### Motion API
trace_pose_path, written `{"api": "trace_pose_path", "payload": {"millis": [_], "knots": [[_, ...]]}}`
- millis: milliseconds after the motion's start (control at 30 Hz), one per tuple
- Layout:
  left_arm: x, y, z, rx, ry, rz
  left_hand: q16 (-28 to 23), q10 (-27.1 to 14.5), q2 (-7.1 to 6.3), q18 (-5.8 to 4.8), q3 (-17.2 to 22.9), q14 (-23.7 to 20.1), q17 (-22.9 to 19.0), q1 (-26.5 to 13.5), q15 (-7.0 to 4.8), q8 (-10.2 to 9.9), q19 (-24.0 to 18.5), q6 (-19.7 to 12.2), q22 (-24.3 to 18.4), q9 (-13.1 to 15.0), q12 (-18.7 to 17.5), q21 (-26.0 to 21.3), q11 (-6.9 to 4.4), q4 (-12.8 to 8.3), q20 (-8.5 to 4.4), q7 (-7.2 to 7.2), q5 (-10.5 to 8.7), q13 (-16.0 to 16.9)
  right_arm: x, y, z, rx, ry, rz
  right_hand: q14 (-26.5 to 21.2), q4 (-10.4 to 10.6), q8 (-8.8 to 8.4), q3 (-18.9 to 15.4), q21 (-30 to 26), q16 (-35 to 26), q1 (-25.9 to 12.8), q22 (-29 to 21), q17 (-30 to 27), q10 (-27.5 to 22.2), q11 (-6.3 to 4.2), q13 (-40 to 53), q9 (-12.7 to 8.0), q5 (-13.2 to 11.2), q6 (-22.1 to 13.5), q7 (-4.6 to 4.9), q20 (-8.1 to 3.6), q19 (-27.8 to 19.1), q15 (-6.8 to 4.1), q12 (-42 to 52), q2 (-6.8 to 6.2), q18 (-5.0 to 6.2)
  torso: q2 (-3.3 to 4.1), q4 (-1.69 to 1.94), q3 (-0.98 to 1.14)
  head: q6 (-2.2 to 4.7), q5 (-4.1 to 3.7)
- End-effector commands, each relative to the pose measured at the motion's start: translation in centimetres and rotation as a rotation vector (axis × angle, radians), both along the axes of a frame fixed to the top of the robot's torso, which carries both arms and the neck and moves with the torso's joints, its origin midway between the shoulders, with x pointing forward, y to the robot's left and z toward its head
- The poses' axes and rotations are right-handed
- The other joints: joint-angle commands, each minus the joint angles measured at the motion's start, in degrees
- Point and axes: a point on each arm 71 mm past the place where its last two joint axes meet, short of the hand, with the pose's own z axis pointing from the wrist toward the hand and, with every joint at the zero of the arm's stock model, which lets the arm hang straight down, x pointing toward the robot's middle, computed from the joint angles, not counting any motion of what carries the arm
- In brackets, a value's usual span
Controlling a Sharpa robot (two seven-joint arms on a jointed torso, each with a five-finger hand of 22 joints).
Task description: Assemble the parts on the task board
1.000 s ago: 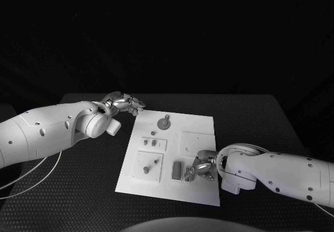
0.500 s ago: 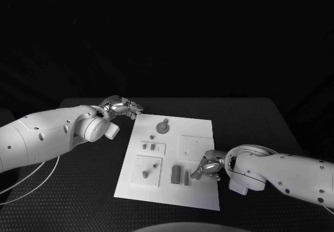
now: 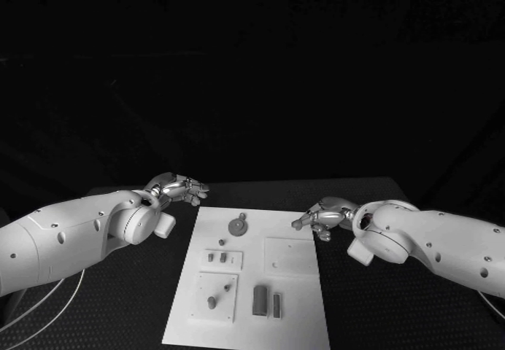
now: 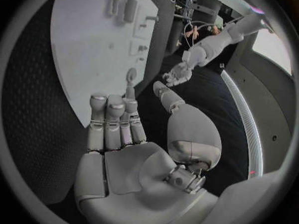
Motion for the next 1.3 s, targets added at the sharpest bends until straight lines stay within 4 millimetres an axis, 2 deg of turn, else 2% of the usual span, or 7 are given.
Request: {"api": "trace_pose_path", "payload": {"millis": [33, 500, 1033, 1067, 1233, 1267, 1300], "knots": [[0.6, 0.1, 0.5, -0.083, -0.030, 0.033, -2.6, 0.2, 0.82, -0.43, 0.3, -0.7, -0.9, 0.0, 0.85, 0.3, -0.3, 0.3, 0.1, 0.0, 0.0, -0.8, -0.08, 0.0, 0.24, -0.62, 0.18, 0.0, 2.2, -1.1, 2.0, 0.239, -0.115, -0.086, -2.1, -1.3, -0.16, 0.0, -2.3, -2.5, 0.4, -1.1, -1.4, -2.1, 0.44, -1.5, 0.1, 1.3, -1.1, 0.49, 0.67, -2.2, 0.50, -2.3, 1.18, 2.00, -1.50, -0.08, 0.32, 2.29, -0.30], [3.6, -0.2, 1.3, -0.220, -0.044, 0.076, -19.8, -16.0, 0.45, -0.87, -1.9, -14.1, -4.0, -4.9, 5.12, -4.1, -9.9, -9.0, -2.7, -2.5, -0.9, -10.0, 0.54, 1.0, 5.53, -2.87, -2.08, -7.1, 8.4, -2.3, 2.6, 0.374, -0.246, -0.234, -21.4, -2.8, -1.48, 2.8, -32.4, -39.7, 1.4, -17.5, -26.0, -14.8, 8.76, -34.1, -0.9, 2.7, -8.0, 3.37, 10.95, -25.4, 13.45, -41.5, 3.96, -3.61, -4.43, -0.62, 0.22, 6.04, -0.05], [4.8, -0.3, 1.3, -0.255, -0.093, 0.066, -27.3, -26.9, -2.97, -0.87, -6.1, -25.2, -5.5, -14.1, 5.26, -5.5, -20.9, -16.4, -3.5, -2.6, -0.7, -18.4, -2.30, 8.2, 11.28, -6.47, -7.67, -13.8, 8.7, -1.3, 1.2, 0.458, -0.230, -0.267, -22.8, -0.8, -0.51, -1.8, -39.6, -48.4, 1.0, -21.9, -36.0, -8.5, 8.29, -47.7, -2.5, 3.0, -11.4, 2.55, 13.59, -29.6, 13.93, -57.6, 4.92, -3.40, -5.53, 0.26, 0.30, 7.33, 0.64], [4.8, 0.0, 1.2, -0.215, -0.073, 0.099, -49.5, -72.2, 5.45, -0.87, -28.3, -55.9, -22.4, -60.0, -1.39, -14.5, -39.1, -52.5, -24.4, -33.1, -4.4, -39.9, -4.76, 14.8, 3.88, -8.95, -10.59, -20.0, 8.7, -1.5, 1.1, 0.420, -0.225, -0.282, -69.3, 12.5, -11.09, -29.3, -65.5, -64.8, -45.7, -65.0, -65.1, -61.4, -0.45, -54.5, -33.6, -11.4, -56.8, -6.66, 1.52, -57.9, 5.51, -69.6, 8.75, -12.93, -5.41, 0.06, 0.07, 7.31, 0.24], [4.3, -0.4, 0.8, -0.220, -0.078, 0.105, -49.5, -72.2, 5.45, -0.87, -28.3, -55.9, -22.4, -60.0, -1.39, -14.5, -39.1, -52.5, -31.6, -33.1, -4.4, -39.9, -4.76, 14.8, 3.88, -8.95, -10.59, -20.0, 8.3, -1.2, 1.0, 0.438, -0.234, -0.290, -69.3, 12.5, -11.09, -29.3, -65.5, -64.8, -45.7, -65.0, -65.1, -61.4, -0.45, -54.5, -33.6, -11.4, -56.8, -6.66, 1.52, -57.9, 5.51, -69.6, 8.75, -12.93, -5.75, 0.44, 0.05, 6.46, 0.15], [4.1, -0.6, 0.7, -0.222, -0.081, 0.107, -49.5, -72.2, 5.45, -0.87, -28.3, -55.9, -22.4, -60.0, -1.39, -14.5, -39.1, -52.5, -73.1, -33.1, -4.4, -39.9, -4.76, 14.8, 3.88, -8.95, -10.59, -20.0, 8.2, -1.1, 1.0, 0.445, -0.237, -0.293, -69.3, 12.5, -11.09, -29.3, -65.5, -64.8, -45.7, -65.0, -65.1, -61.4, -0.45, -54.5, -33.6, -11.4, -56.8, -6.66, 1.52, -57.9, 5.51, -69.6, 8.75, -12.93, -5.89, 0.59, 0.04, 6.12, 0.12], [3.9, -0.8, 0.6, -0.224, -0.084, 0.110, -49.5, -72.2, 5.45, -0.87, -28.3, -55.9, -22.4, -60.0, -1.39, -14.5, -39.1, -52.5, -73.1, -33.1, -4.4, -39.9, -4.76, 14.8, 3.88, -8.95, -10.59, -20.0, 8.0, -1.0, 1.0, 0.452, -0.241, -0.297, -69.3, 12.5, -11.09, -29.3, -65.5, -64.8, -45.7, -65.0, -65.1, -61.4, -0.45, -54.5, -33.6, -11.4, -56.8, -6.66, 1.52, -57.9, 5.51, -69.6, 8.75, -12.93, -6.05, 0.77, 0.04, 5.73, 0.08]]}}
